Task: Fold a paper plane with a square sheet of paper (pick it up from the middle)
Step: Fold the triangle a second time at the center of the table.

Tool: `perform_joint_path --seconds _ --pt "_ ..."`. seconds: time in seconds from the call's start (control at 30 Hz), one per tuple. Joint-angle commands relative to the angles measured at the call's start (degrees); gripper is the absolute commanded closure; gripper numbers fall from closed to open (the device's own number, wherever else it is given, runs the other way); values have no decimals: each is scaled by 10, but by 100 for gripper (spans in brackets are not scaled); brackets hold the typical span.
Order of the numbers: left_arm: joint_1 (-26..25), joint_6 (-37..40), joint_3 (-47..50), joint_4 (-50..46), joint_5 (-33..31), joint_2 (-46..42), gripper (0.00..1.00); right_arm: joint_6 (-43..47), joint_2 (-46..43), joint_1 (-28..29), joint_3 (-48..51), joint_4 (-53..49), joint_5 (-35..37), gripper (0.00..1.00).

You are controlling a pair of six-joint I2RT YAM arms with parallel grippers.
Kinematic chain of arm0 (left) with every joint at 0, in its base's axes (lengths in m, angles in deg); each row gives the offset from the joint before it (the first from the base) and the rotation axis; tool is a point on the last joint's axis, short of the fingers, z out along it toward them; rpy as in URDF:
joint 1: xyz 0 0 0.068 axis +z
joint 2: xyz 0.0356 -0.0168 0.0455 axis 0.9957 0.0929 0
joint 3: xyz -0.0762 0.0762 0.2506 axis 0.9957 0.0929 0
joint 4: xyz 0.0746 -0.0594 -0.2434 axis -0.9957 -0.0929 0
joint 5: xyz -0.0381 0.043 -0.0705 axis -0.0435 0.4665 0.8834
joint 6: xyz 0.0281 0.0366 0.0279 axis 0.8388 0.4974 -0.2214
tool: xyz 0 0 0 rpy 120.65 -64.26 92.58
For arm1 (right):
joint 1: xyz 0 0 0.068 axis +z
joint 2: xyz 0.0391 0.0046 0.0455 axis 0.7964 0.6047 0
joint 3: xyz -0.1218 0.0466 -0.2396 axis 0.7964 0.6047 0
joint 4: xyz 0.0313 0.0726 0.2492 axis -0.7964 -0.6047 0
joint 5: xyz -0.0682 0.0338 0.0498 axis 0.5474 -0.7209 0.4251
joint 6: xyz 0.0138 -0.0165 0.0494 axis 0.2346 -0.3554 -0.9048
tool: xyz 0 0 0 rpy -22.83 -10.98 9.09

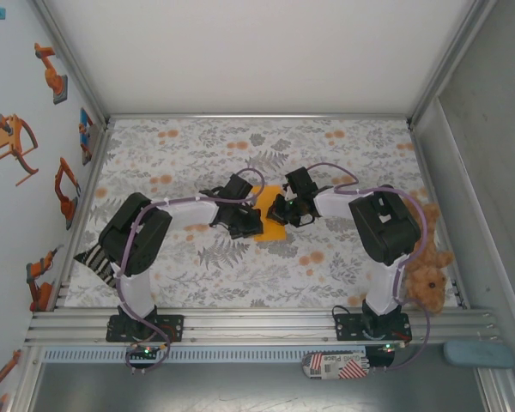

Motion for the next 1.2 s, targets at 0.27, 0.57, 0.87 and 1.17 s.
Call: perform_joint_path --seconds 0.27,0.57,0.87,1.17 --pt "0 15 -3 -28 -16 26 100 -7 54 1 30 -74 61 100" --pt "3 38 84 -62 -15 -42 100 -5 58 1 31 -75 61 100" --pt "11 13 47 -27 -8 -84 100 -8 52 1 29 -70 57 100" --pt "11 -21 12 32 -12 -17 100 -11 48 1 21 -65 52 100"
